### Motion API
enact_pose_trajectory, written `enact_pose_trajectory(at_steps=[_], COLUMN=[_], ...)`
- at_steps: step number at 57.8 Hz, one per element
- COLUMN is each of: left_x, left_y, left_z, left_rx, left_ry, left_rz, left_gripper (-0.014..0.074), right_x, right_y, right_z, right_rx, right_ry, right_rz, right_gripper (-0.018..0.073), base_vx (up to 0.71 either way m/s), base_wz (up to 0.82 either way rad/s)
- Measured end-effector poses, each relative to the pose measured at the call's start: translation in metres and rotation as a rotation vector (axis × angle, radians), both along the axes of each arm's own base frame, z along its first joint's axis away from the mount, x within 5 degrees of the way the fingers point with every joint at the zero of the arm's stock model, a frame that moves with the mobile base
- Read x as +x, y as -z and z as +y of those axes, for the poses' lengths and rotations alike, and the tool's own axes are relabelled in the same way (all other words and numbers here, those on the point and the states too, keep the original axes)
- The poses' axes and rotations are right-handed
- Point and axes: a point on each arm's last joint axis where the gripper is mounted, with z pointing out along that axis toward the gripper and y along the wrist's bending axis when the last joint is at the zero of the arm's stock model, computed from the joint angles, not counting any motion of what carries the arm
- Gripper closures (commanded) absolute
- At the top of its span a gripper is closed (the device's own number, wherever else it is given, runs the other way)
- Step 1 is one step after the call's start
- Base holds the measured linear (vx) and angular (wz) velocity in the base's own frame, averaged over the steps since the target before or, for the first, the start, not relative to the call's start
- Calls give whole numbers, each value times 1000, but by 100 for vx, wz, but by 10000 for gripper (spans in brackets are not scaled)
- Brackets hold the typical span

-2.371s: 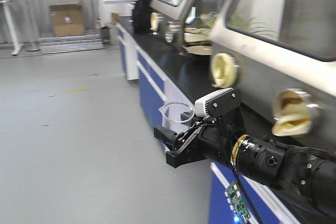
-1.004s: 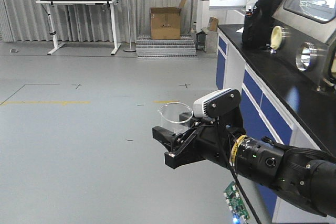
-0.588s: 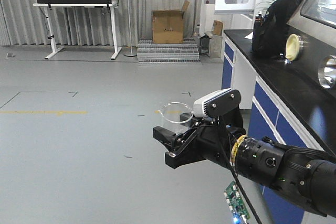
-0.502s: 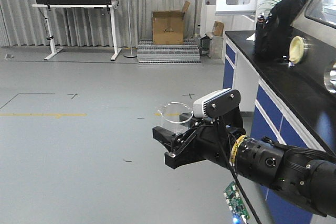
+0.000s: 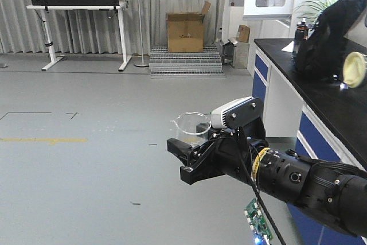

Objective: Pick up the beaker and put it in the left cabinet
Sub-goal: 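Drive the base to the white cabinet holding the beaker up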

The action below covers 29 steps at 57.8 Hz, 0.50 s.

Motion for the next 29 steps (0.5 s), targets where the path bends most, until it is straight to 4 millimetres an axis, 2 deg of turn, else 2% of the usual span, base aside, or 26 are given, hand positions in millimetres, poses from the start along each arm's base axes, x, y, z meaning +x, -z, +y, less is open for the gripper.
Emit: enact_pose_trajectory(at_steps=[29], left_x=[0], left_y=[0], left_z=[0], left_rx=[0], left_ry=[0], left_rz=[0], left_gripper=[595], right_x=[0], right_y=[0], right_z=[0], right_rx=[-1], right_ry=[1], right_rz=[1], right_gripper=[568], base_vx=[60], base_wz=[3])
